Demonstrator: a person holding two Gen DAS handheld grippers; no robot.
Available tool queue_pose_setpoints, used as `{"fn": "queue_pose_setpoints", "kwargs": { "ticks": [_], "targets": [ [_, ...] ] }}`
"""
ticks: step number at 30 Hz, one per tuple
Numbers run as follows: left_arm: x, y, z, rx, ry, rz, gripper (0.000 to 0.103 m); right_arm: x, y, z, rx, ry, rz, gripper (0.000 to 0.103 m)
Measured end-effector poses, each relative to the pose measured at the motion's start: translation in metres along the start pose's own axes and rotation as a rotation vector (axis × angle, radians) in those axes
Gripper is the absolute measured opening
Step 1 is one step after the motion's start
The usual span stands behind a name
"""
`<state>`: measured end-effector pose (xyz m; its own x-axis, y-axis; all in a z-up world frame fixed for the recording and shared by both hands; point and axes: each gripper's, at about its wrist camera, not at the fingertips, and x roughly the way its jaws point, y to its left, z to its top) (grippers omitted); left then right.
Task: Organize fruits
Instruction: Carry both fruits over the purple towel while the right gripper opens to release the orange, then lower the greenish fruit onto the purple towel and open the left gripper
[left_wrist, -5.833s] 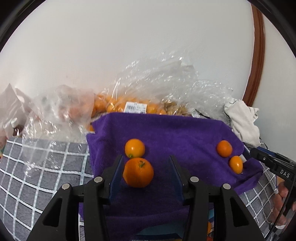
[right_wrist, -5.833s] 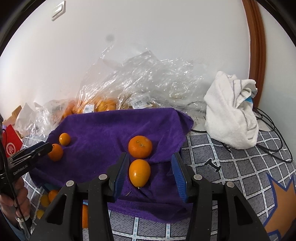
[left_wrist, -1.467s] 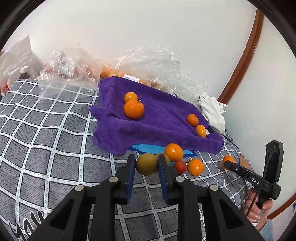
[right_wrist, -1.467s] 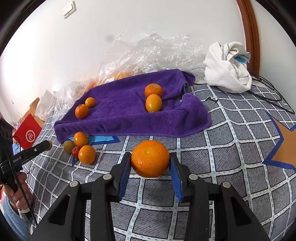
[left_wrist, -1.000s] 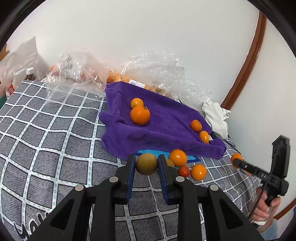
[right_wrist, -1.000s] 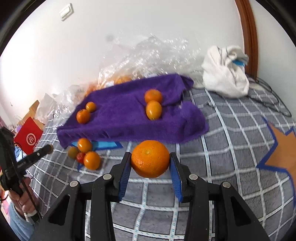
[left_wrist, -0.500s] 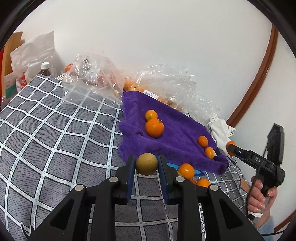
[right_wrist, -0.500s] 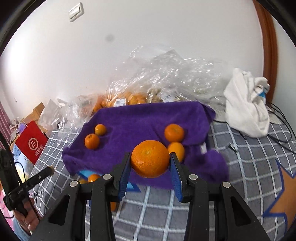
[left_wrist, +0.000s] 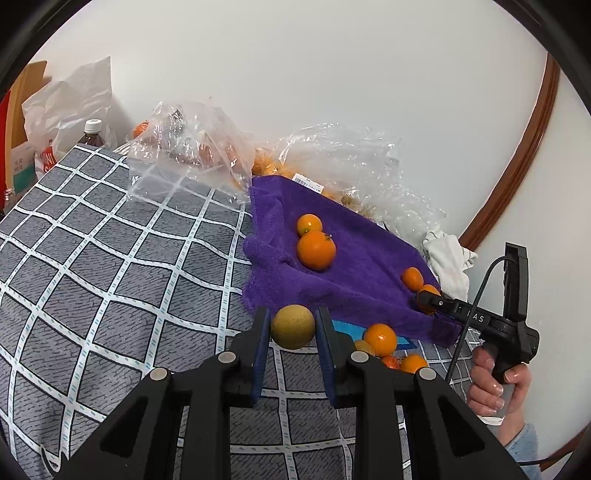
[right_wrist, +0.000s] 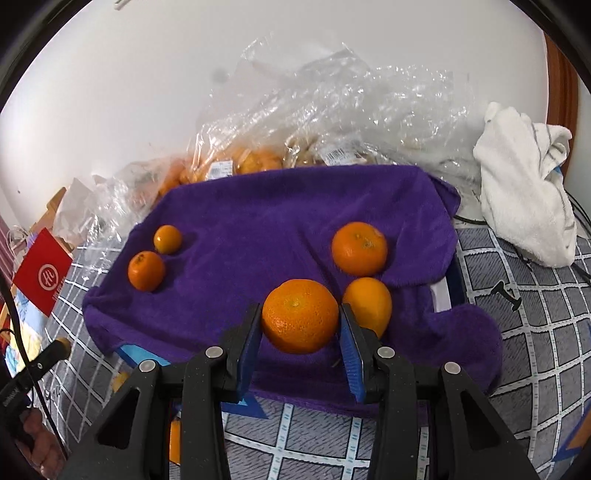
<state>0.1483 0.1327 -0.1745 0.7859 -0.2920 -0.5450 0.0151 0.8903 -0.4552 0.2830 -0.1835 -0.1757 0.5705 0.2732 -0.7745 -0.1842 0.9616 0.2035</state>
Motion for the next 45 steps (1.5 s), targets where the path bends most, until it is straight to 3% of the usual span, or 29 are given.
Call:
{"fn": "queue_pose_setpoints", "kwargs": {
  "ticks": [19, 27, 33, 38, 45],
  "targets": [
    [0.004, -0.005, -0.003, 0.032, 0.015, 0.014, 0.023, 0.007, 0.003, -0.003, -0.026, 0.010, 0.005, 0.041],
    [0.005, -0.011, 0.001, 0.050, 0.037, 0.052, 0.023, -0.022, -0.004, -0.007, -0.009, -0.054, 0.015, 0.045],
    [-0.002, -0.040, 0.025, 0.101, 0.022, 0.040, 0.023, -0.038, -0.011, -0.007, 0.003, -0.095, -0.014, 0.045],
    [0.024, -0.058, 0.052, 0.105, 0.046, 0.075, 0.023, -0.045, -0.011, -0.008, -0.013, -0.116, -0.027, 0.045],
    [0.072, -0.062, 0.056, 0.118, 0.123, 0.162, 0.023, -0.045, -0.007, -0.011, -0.048, -0.118, -0.054, 0.045]
  ]
}}
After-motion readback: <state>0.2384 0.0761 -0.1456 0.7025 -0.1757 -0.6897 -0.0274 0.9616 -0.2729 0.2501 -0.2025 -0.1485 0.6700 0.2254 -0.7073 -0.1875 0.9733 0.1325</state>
